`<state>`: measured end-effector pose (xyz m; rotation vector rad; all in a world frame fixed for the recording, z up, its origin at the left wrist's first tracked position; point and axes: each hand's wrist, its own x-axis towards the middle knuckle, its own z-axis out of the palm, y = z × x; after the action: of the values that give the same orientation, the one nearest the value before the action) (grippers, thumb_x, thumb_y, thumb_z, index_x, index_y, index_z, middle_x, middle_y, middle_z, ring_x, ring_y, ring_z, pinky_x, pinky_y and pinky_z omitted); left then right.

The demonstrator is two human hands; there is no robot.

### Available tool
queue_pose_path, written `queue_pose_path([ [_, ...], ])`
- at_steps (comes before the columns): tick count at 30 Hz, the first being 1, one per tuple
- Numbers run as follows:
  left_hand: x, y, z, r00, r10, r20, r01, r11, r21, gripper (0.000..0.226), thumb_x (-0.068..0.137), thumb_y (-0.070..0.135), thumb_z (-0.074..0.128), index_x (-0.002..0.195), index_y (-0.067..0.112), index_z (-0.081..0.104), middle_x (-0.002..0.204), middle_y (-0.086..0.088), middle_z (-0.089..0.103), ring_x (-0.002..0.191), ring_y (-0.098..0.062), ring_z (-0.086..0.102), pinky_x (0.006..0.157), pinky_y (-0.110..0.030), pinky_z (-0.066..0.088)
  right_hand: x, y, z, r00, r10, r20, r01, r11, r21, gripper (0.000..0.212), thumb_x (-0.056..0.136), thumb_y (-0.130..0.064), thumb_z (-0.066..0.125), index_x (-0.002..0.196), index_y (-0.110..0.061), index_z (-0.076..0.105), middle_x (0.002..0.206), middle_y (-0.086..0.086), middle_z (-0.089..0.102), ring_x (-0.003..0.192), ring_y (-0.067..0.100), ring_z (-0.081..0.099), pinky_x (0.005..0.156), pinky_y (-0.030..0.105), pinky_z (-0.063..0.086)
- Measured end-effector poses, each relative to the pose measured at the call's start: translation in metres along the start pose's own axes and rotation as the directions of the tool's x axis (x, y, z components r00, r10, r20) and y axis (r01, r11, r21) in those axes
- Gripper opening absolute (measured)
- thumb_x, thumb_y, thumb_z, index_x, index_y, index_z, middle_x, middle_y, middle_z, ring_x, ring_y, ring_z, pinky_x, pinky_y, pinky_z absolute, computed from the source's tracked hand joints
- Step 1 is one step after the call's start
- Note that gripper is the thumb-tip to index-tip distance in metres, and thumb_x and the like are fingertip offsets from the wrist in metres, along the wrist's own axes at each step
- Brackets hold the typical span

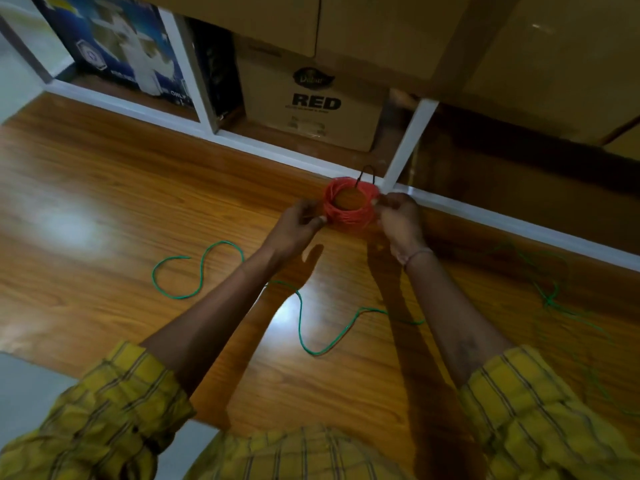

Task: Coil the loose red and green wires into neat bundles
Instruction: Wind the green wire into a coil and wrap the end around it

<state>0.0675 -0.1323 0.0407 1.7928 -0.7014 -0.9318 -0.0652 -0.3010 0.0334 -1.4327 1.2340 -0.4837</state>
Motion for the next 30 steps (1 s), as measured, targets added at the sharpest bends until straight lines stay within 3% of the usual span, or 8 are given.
queue_pose_path([
  [2,-0.013,-0.014,-0.007,1.0,0.007,-0.015,-0.007,1.0,0.003,0.041,0.107,0.008,0.062,0.146,0.002,0.056,0.143,-0.019,0.064,0.132,-0.035,0.064,0.104,-0.04,0.055,-0.021,0.002,0.005,0.991,-0.118,-0.066,0.112,0.989,-0.093,0.023,0.096,-0.017,0.072,0.118,-0.021,0.073,0.123,0.003,0.073,0.111,0.019,0.07,0.096,0.037,0.059],
  [4,-0.034,-0.027,-0.016,1.0,0.001,-0.025,-0.001,1.0,0.012,0.032,0.105,0.006,0.064,0.136,0.0,0.062,0.131,-0.023,0.069,0.123,-0.041,0.068,0.1,-0.047,0.058,-0.051,0.006,0.011,0.962,-0.261,-0.086,0.243,0.954,-0.173,0.022,0.095,-0.01,0.072,0.112,-0.024,0.071,0.126,0.002,0.066,0.106,0.009,0.066,0.09,0.022,0.054],
  [7,-0.071,-0.046,-0.026,1.0,0.012,-0.02,-0.013,1.0,-0.023,0.02,0.103,0.004,0.064,0.122,0.005,0.067,0.119,-0.018,0.074,0.115,-0.042,0.072,0.1,-0.061,0.059,-0.095,0.018,0.02,0.896,-0.442,0.045,0.437,0.86,-0.265,0.022,0.094,-0.004,0.069,0.1,-0.025,0.071,0.111,-0.003,0.063,0.093,-0.004,0.06,0.084,0.007,0.044],
  [9,-0.095,-0.058,-0.035,1.0,0.023,0.006,-0.023,1.0,-0.021,0.016,0.104,0.003,0.063,0.12,0.006,0.067,0.118,-0.017,0.075,0.112,-0.04,0.074,0.096,-0.06,0.06,-0.115,0.028,0.033,0.874,-0.462,0.147,0.485,0.833,-0.266,0.02,0.094,-0.004,0.069,0.096,-0.023,0.075,0.104,-0.004,0.067,0.092,-0.006,0.061,0.078,0.001,0.041],
  [17,-0.16,-0.099,-0.089,0.992,0.079,-0.094,-0.069,0.992,0.106,0.006,0.102,0.008,0.067,0.107,0.01,0.068,0.097,-0.008,0.077,0.089,-0.023,0.079,0.077,-0.038,0.063,-0.145,0.041,0.11,0.834,-0.428,0.348,0.524,0.812,-0.257,0.015,0.092,-0.002,0.07,0.095,-0.014,0.079,0.099,0.002,0.074,0.082,-0.007,0.064,0.071,0.003,0.042],
  [22,-0.165,-0.119,-0.13,0.954,0.181,-0.238,-0.086,0.929,0.361,0.012,0.092,0.013,0.066,0.103,0.016,0.07,0.093,0.001,0.077,0.085,-0.021,0.073,0.075,-0.034,0.055,-0.144,0.032,0.164,0.772,-0.455,0.444,0.606,0.737,-0.298,0.02,0.085,0.005,0.069,0.094,-0.01,0.078,0.1,0.006,0.071,0.075,-0.005,0.063,0.072,0.01,0.049],
  [25,-0.154,-0.132,-0.159,0.935,0.284,-0.212,-0.106,0.796,0.596,0.024,0.079,0.008,0.058,0.099,0.009,0.071,0.097,-0.01,0.074,0.092,-0.036,0.069,0.08,-0.043,0.053,-0.139,0.031,0.193,0.689,-0.525,0.499,0.712,0.619,-0.332,0.034,0.078,0.002,0.061,0.101,-0.016,0.079,0.103,0.009,0.066,0.088,0.024,0.065,0.084,0.041,0.057],
  [30,-0.14,-0.15,-0.19,0.931,0.364,-0.009,-0.225,0.595,0.772,0.017,0.083,0.006,0.071,0.1,0.007,0.07,0.105,-0.02,0.066,0.095,-0.046,0.062,0.078,-0.053,0.055,-0.133,0.024,0.229,0.571,-0.513,0.641,0.817,0.286,-0.5,0.042,0.085,0.0,0.063,0.117,-0.024,0.076,0.122,0.013,0.055,0.112,0.039,0.05,0.088,0.047,0.049],
])
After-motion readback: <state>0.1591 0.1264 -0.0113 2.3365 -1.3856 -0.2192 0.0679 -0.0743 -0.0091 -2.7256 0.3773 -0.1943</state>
